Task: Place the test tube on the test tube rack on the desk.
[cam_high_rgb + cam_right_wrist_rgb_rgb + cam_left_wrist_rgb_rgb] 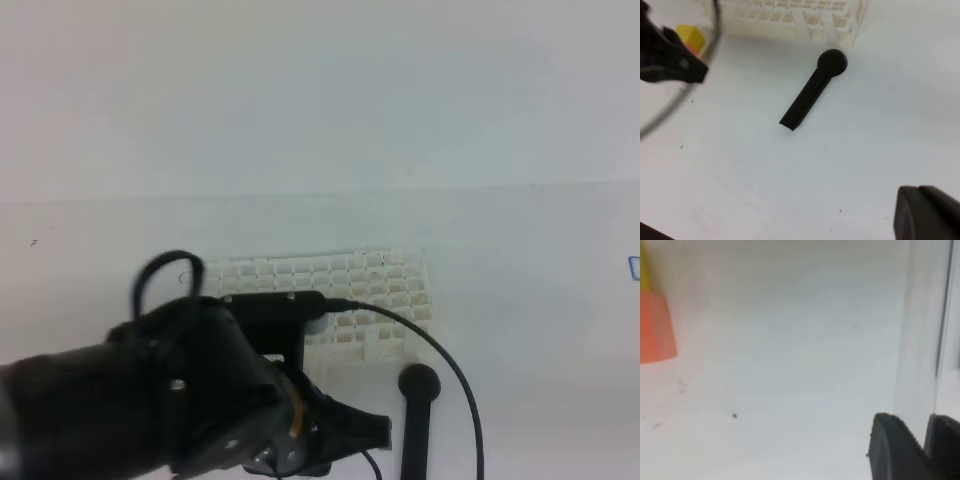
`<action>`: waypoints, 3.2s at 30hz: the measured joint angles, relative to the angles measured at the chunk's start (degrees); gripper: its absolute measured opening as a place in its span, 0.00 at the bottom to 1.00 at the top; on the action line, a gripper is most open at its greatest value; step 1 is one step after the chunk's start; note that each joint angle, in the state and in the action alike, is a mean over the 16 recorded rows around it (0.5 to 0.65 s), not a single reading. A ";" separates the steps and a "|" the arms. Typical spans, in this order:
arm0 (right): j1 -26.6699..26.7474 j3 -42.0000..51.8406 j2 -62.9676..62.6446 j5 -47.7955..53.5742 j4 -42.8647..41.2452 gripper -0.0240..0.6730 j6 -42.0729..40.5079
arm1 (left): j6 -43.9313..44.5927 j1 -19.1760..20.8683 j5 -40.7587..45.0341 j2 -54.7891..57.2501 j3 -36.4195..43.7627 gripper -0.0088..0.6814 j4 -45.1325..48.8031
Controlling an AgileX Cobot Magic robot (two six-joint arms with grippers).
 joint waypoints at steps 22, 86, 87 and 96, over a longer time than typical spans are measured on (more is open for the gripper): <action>0.00 0.00 0.43 -13.11 17.61 0.03 -10.50 | -17.26 -5.24 -35.24 -24.93 12.20 0.17 37.09; 0.00 -3.70 25.87 -3.47 67.11 0.54 -59.70 | 9.80 1.55 -79.78 -12.28 13.87 0.17 24.90; 0.00 -3.98 26.14 -3.24 67.12 0.54 -59.59 | 9.91 1.55 -79.85 -12.20 13.87 0.17 24.90; 0.00 -6.37 28.72 -1.10 67.16 0.54 -58.53 | 10.31 1.55 -80.79 -11.39 13.87 0.17 24.96</action>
